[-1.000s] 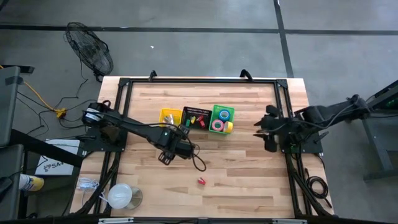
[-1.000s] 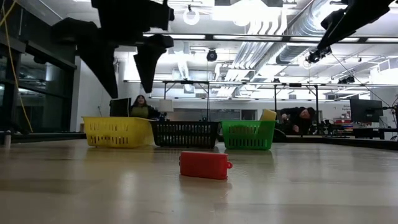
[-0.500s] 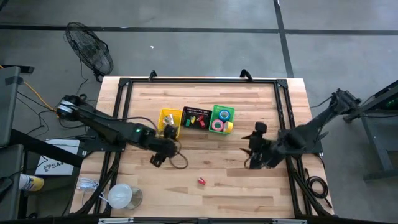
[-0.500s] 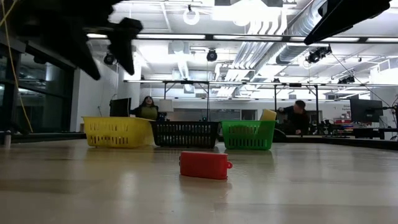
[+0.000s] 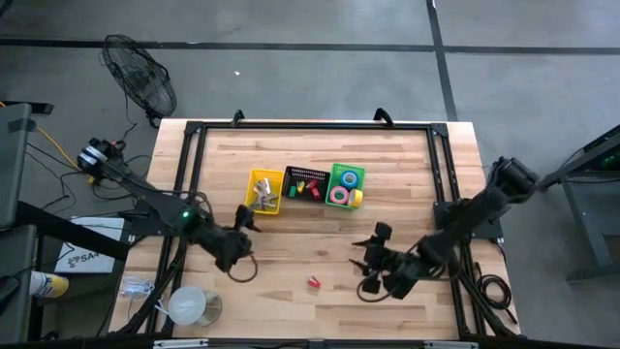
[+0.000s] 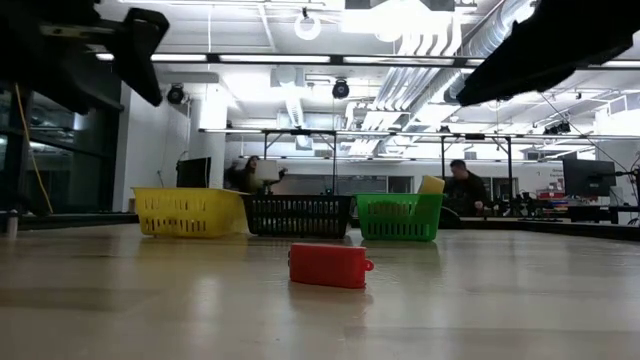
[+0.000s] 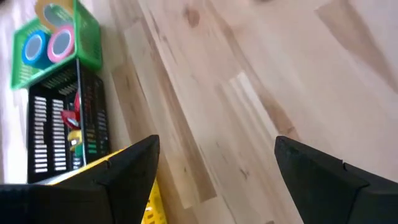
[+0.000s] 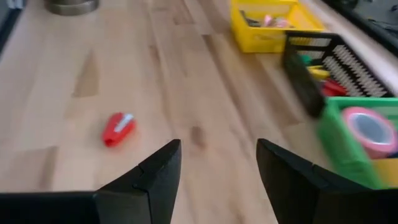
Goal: Pick and place Stapler, Stapler remover, tape
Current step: Put the red stapler into the black bin
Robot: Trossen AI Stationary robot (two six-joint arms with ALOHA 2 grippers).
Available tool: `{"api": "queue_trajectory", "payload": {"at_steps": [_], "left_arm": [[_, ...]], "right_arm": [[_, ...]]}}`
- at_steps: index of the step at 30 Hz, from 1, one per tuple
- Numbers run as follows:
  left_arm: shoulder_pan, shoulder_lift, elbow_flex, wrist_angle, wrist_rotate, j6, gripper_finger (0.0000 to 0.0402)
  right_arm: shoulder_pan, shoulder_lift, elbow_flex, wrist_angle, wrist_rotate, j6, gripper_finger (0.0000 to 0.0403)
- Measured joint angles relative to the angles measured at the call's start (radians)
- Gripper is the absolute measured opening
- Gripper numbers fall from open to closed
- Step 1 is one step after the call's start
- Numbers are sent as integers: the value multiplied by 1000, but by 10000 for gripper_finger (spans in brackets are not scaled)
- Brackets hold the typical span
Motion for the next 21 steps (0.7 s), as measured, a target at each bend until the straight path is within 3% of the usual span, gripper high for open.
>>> {"api": "queue_trajectory", "payload": {"at_steps": [12,21], "left_arm": [[-141,-17,-20,33,-94,-54,314],[-165,-17,-20,31,-115,-83,314]], "right_arm": [[27,278,1,353,-34,-7,201],[30,430,1,534,-51,-8,201]]}}
